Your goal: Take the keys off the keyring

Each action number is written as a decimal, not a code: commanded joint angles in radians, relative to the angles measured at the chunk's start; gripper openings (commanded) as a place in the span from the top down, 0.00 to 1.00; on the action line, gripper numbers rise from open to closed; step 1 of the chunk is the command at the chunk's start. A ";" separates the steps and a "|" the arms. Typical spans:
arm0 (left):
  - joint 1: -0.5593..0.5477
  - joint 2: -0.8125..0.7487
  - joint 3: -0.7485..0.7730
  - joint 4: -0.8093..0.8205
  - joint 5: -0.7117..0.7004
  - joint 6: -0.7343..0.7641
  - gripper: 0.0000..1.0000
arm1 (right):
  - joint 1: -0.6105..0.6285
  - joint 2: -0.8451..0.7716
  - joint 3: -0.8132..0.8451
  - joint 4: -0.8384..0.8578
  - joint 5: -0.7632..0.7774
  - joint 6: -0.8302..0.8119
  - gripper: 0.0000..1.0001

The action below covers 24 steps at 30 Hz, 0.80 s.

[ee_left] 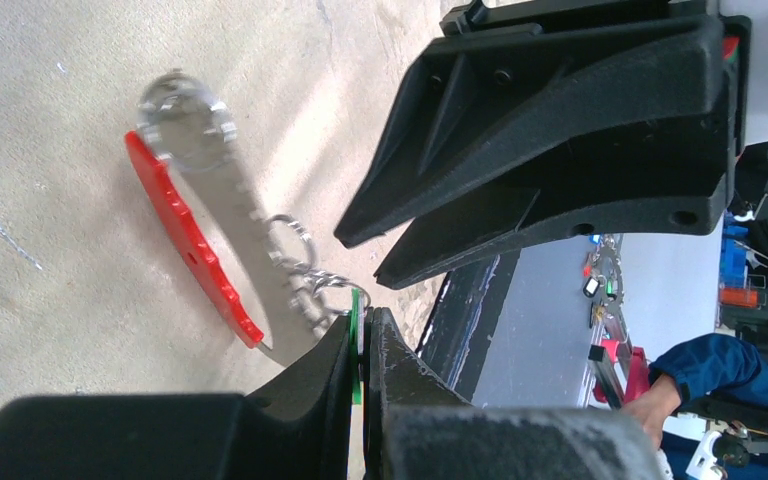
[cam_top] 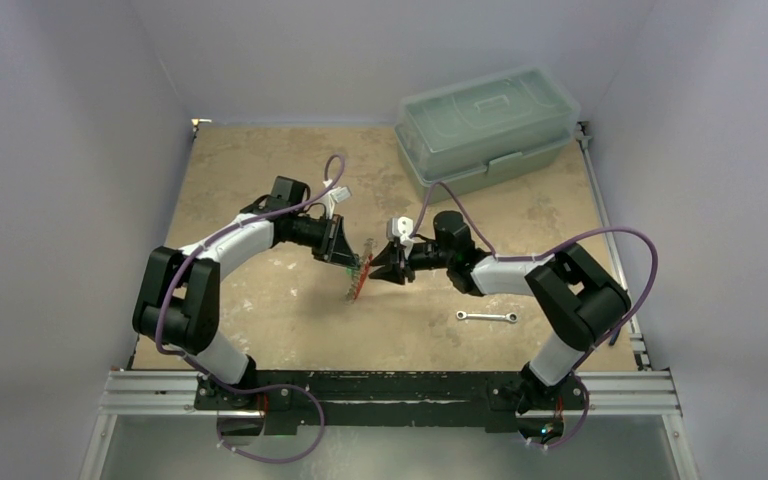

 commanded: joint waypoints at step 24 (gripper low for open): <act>-0.018 -0.033 0.004 0.036 0.130 -0.004 1.00 | 0.004 -0.019 0.103 -0.102 0.000 0.021 0.64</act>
